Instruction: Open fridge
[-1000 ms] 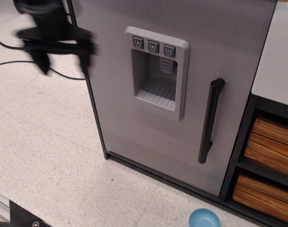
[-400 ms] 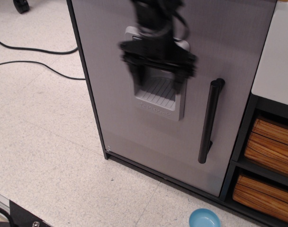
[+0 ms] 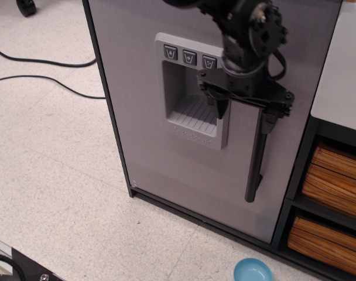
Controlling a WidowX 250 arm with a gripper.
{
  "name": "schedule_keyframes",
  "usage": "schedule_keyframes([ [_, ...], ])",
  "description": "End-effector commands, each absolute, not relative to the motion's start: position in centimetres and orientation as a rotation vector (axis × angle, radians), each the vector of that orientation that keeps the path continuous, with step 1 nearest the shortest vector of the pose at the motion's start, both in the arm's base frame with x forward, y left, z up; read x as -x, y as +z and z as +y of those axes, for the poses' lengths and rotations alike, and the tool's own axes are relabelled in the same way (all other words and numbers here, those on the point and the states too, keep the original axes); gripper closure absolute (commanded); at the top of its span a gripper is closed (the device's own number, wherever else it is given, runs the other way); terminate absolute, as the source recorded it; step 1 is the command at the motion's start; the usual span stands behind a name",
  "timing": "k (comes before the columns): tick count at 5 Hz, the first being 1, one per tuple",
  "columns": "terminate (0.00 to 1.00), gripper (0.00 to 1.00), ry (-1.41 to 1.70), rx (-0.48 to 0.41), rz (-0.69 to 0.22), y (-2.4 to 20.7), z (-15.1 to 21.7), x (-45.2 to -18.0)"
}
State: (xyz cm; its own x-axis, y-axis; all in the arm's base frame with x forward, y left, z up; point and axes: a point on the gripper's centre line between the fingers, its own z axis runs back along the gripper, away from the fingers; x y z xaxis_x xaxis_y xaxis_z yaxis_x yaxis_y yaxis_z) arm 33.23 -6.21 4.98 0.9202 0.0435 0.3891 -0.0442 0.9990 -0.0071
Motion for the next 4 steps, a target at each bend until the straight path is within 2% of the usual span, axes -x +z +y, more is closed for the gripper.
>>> schedule_keyframes([
  [1, 0.0, 0.0, 0.064, 0.025, -0.45, 5.64, -8.28, -36.19],
  [2, 0.0, 0.0, 0.059, 0.034, -0.465, 6.07, -8.59, -36.74],
  [3, 0.0, 1.0, 0.054, 0.055, -0.458, 6.2, -8.54, -36.51],
  [4, 0.0, 1.0, 0.032, 0.05, -0.459, 6.27, -8.52, -36.57],
])
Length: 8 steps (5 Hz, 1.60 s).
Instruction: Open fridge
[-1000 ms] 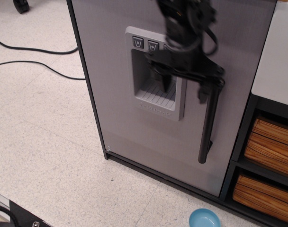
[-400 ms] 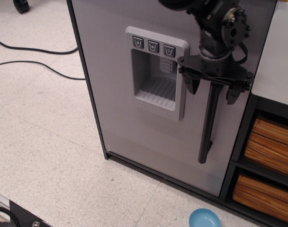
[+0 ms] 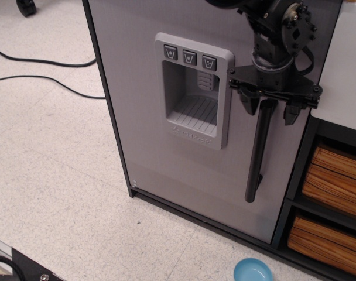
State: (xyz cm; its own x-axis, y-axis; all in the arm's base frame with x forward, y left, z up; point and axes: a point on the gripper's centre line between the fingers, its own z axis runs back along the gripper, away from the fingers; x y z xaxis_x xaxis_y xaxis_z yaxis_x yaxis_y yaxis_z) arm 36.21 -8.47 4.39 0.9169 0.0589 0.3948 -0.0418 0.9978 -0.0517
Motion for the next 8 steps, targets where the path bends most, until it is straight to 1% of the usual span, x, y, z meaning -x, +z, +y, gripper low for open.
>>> schedule_keyframes([
  [1, 0.0, 1.0, 0.031, 0.045, -0.462, 5.8, -8.5, -36.8],
  [2, 0.0, 1.0, 0.027, 0.04, -0.475, 5.7, -8.3, -36.6],
  [3, 0.0, 1.0, 0.012, 0.064, -0.477, 6.7, -7.4, -34.1],
  [4, 0.0, 1.0, -0.003, 0.085, -0.459, 7.3, -5.8, -31.1],
  [5, 0.0, 1.0, -0.012, 0.083, -0.471, 7.6, -4.3, -29.3],
  [6, 0.0, 1.0, -0.026, 0.083, -0.471, 8.3, -2.7, -27.6],
  [7, 0.0, 0.0, -0.034, 0.071, -0.413, 9.3, -1.3, -26.4],
  [8, 0.0, 0.0, 0.003, 0.055, -0.329, 9.7, -0.4, -24.7],
])
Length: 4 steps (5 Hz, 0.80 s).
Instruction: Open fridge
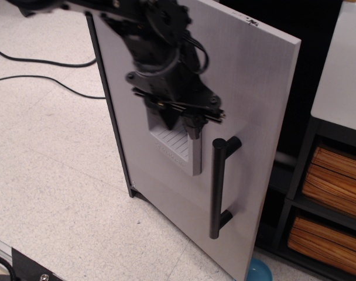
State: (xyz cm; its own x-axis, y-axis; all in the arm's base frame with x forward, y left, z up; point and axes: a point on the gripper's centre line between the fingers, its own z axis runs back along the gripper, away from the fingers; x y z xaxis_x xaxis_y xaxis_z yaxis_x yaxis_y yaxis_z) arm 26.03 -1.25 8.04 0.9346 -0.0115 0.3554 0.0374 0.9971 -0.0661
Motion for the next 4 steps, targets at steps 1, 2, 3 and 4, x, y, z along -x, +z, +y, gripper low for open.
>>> schedule_keyframes([
  [1, 0.0, 0.0, -0.039, 0.019, -0.237, 7.9, -2.9, -23.5],
  [2, 0.0, 0.0, -0.087, 0.021, -0.21, 6.4, -6.4, -23.9],
  [3, 0.0, 0.0, -0.179, 0.035, -0.193, 4.3, -10.8, -25.0],
  [4, 0.0, 0.0, -0.222, 0.028, -0.195, 2.2, -14.1, -26.7],
])
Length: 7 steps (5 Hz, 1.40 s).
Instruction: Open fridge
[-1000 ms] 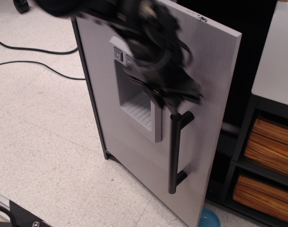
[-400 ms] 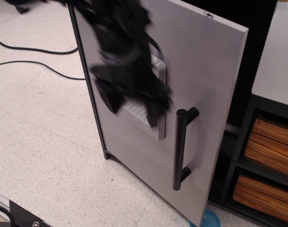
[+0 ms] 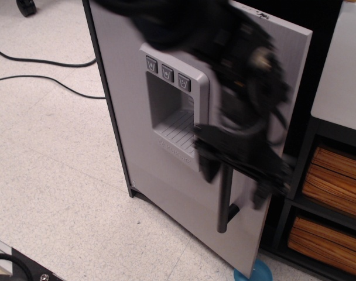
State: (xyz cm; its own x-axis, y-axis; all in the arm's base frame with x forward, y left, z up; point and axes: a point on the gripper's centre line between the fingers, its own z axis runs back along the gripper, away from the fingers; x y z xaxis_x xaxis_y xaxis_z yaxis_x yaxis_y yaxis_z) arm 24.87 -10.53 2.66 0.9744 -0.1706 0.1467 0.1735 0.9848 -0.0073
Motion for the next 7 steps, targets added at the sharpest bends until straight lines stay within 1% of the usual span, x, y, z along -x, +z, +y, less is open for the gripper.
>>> schedule_keyframes([
  [1, 0.0, 0.0, -0.243, 0.035, -0.226, 0.7, -16.1, -28.5],
  [2, 0.0, 0.0, -0.245, 0.047, -0.234, 0.2, -18.3, -30.5],
  [3, 0.0, 0.0, -0.233, 0.044, -0.267, 0.2, -19.4, -32.9],
  [4, 0.0, 0.0, -0.171, 0.044, -0.298, 0.9, -18.1, -35.9],
  [5, 0.0, 0.0, -0.126, 0.028, -0.311, 1.4, -15.8, -37.0],
  [6, 0.0, 0.0, -0.1, -0.021, -0.338, 1.9, -13.8, -36.9],
  [7, 0.0, 0.0, -0.063, -0.089, -0.367, 1.9, -11.0, -36.1],
])
